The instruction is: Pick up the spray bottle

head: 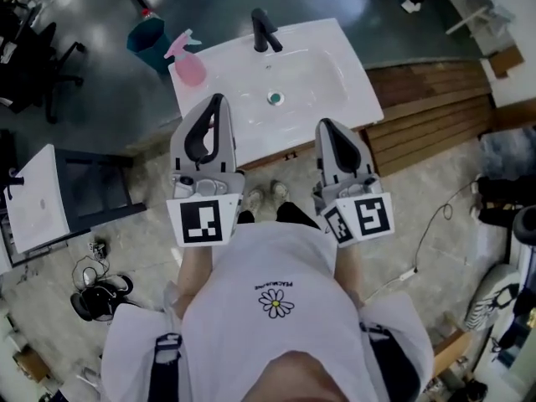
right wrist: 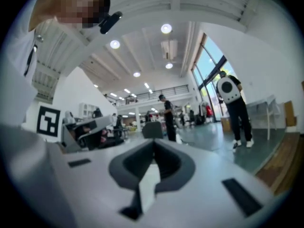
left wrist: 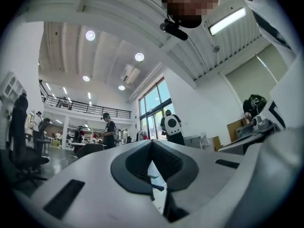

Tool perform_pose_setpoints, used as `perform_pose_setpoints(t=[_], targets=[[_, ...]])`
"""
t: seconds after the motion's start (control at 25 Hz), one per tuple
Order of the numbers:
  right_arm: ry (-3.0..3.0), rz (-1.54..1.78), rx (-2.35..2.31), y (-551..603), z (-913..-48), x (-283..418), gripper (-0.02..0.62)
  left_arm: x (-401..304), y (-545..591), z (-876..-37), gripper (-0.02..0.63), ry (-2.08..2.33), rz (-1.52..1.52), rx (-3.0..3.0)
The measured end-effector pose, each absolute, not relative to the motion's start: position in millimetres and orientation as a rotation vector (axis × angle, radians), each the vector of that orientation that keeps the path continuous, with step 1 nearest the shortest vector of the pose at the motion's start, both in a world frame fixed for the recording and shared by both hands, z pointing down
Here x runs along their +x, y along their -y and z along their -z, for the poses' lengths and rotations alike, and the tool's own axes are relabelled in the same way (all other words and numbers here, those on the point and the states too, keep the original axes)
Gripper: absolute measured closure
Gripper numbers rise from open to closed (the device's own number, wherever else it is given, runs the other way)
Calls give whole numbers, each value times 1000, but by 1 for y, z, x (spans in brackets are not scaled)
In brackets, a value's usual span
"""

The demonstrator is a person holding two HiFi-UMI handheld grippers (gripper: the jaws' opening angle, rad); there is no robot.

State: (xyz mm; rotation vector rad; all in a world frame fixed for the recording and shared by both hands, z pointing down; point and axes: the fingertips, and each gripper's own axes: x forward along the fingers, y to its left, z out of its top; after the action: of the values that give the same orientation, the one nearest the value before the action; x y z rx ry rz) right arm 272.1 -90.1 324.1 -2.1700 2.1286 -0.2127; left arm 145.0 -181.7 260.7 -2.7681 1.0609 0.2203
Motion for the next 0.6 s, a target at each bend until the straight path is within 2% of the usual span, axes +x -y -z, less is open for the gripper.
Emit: perform_pose_setpoints(t=[0.6], targets=[[-2451,51,-1928,156,-307,202,565,55,221,-248,588,-1430,-279,-2585]])
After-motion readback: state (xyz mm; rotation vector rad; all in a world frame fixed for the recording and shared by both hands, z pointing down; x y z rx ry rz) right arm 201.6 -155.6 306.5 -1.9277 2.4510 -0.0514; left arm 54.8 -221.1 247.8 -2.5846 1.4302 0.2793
